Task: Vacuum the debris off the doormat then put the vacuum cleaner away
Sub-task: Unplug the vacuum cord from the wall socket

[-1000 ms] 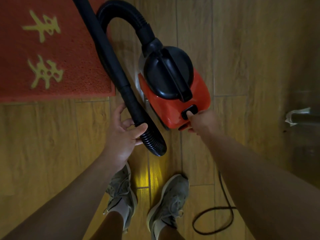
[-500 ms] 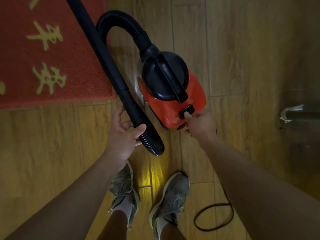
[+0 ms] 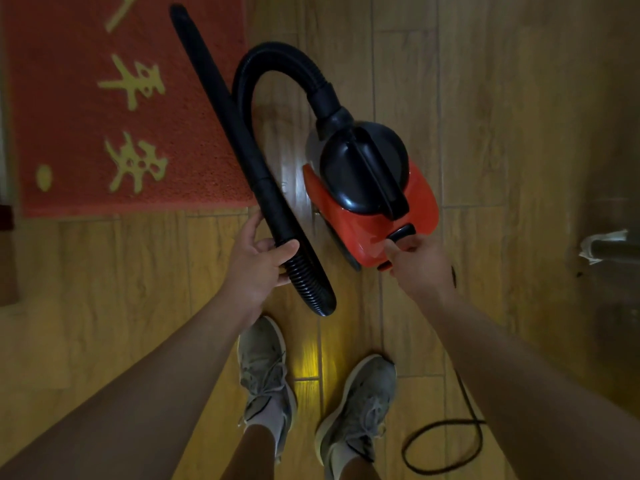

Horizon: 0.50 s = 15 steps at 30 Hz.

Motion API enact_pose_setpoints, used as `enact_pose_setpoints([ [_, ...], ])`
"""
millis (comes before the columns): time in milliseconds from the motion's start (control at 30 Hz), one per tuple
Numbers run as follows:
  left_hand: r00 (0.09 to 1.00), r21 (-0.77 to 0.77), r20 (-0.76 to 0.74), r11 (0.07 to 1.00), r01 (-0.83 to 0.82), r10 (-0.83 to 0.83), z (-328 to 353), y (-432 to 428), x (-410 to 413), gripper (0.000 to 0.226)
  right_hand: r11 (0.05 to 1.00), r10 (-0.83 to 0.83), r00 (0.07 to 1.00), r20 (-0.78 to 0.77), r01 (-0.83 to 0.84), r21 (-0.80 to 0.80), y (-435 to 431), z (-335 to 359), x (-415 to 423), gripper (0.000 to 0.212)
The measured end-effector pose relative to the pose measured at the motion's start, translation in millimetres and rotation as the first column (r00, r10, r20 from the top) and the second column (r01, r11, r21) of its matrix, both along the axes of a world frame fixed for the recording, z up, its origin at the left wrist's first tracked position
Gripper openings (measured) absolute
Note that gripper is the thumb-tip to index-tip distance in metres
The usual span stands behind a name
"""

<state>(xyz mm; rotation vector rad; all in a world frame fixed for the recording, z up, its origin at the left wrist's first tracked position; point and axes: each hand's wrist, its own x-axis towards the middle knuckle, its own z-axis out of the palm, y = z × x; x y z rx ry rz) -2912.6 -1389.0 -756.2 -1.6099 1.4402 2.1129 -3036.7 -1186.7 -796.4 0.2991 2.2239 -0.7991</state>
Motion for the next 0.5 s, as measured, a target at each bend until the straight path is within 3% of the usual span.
enact_pose_setpoints([
  [500, 0.993, 0.01, 0.059, 0.994, 0.106, -0.107, -18.1, -54.2, -3.8, 0.051, 0.99, 0.096, 0.995, -0.032, -0.092, 0.105, -11.0, -0.9, 12.5, 0.034],
])
